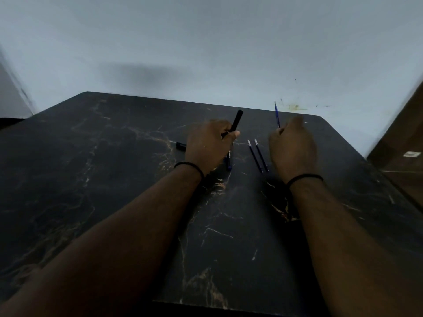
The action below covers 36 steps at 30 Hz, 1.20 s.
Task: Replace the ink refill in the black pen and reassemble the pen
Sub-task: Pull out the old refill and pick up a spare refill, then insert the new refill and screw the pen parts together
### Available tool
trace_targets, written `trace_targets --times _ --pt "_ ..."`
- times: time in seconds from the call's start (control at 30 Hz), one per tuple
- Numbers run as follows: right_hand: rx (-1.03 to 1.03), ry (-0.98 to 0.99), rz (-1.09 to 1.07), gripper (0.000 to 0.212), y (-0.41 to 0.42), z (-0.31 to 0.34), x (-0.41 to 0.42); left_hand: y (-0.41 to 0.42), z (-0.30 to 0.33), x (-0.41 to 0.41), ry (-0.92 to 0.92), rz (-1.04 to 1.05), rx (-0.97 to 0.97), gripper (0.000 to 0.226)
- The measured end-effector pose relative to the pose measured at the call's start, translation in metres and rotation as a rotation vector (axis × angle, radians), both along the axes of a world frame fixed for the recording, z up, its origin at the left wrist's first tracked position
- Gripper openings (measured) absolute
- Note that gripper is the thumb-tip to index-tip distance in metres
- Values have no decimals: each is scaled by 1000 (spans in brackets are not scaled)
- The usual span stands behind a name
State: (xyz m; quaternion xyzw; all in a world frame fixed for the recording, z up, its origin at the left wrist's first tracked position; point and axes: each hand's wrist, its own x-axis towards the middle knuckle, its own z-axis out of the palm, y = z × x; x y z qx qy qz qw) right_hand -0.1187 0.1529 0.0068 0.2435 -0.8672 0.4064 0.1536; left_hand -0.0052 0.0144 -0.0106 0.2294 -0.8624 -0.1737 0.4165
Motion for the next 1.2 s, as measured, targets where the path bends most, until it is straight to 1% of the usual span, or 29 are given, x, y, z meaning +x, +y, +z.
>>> trace_targets --times 0.07,0.13,0.17,0.23,0.33,0.43,0.57,0.7,1.0,1.13,1.2 --pt "-108 82 71 17 -3 -2 6 -1 0 0 -13 0 -11 34" --pt "-154 162 130 31 -6 -1 11 -1 1 0 -33 16 -30 38" --pt "-179 195 159 34 -6 0 12 -2 1 0 -41 22 -36 37" --pt "-260 256 224 26 -5 2 14 -2 1 -1 -52 30 -36 30" --pt "-402 294 294 13 -4 6 23 -4 1 -1 -73 35 -50 24" --pt "-538 349 323 13 -6 8 34 -4 2 0 -79 33 -67 23" --pt "-640 322 374 20 -10 9 43 -1 5 2 -82 33 -94 19" --pt "-677 299 389 17 -12 8 43 1 6 4 -86 19 -96 18" --pt "-631 238 379 16 -15 3 41 5 8 5 -76 -29 -114 18" --pt "-656 225 375 16 -14 4 41 5 8 5 -62 -50 -109 18" --pt "-620 197 391 15 -13 5 41 5 8 5 -59 -56 -110 19"
